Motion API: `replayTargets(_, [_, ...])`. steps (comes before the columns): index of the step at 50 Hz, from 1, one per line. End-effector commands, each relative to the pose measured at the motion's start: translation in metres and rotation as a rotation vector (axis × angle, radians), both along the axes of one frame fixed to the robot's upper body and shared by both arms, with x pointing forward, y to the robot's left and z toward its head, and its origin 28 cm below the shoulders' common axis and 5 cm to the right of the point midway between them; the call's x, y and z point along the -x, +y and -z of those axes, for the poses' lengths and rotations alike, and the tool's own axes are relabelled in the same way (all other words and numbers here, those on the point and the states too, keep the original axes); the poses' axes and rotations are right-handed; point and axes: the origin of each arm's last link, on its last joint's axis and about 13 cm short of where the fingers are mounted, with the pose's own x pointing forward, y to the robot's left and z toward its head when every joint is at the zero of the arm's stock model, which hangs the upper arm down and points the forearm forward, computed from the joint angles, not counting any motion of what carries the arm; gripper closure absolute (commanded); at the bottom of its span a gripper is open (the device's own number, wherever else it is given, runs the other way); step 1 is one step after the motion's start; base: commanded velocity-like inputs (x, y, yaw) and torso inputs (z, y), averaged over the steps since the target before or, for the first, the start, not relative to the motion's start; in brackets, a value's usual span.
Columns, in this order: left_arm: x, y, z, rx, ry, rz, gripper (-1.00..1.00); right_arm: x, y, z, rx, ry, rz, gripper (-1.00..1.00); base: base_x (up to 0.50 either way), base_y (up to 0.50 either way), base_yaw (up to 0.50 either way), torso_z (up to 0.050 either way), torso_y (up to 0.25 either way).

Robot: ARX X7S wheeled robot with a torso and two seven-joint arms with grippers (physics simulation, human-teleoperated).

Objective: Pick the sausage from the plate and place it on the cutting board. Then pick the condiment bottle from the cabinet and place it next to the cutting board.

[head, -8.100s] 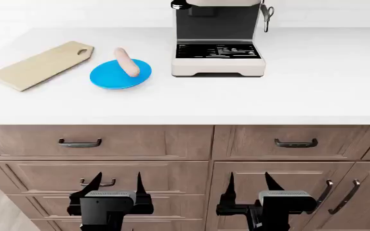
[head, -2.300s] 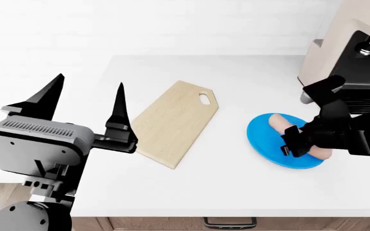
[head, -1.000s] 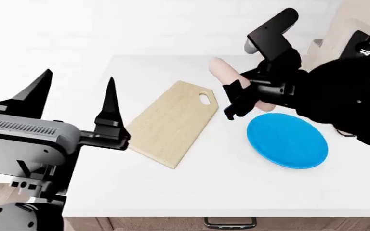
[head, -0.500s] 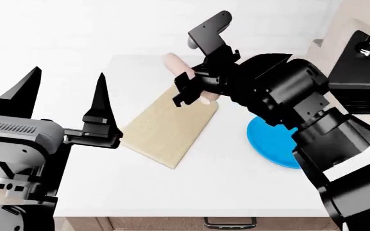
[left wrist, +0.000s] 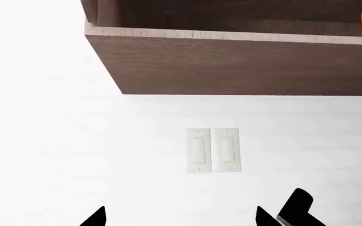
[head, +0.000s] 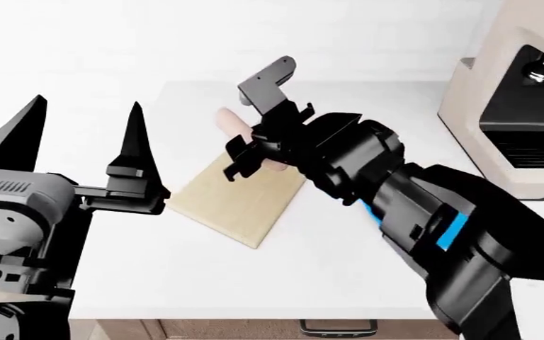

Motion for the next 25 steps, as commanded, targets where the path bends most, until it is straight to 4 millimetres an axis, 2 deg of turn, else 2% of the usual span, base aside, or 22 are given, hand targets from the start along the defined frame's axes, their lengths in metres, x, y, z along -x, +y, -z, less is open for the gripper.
replayTargets(1, [-0.001, 0.0, 0.001, 0.003, 0.003, 0.003, -1.0, 0.0, 0.003, 0.011, 0.034, -0.007, -0.003, 1.0, 0.0, 0.0, 0.0, 0.0, 0.0])
replayTargets(15, [-0.001, 0.0, 0.001, 0.0, 0.004, 0.006, -1.0, 0.004, 0.003, 0.029, 0.047, 0.038, -0.025, 1.0, 0.0, 0.0, 0.0, 0.0, 0.0])
replayTargets(25, [-0.001, 0.0, 0.0, 0.001, 0.004, 0.008, -1.0, 0.006, 0.004, 0.035, 0.062, 0.053, -0.032, 1.0, 0.0, 0.0, 0.0, 0.0, 0.0])
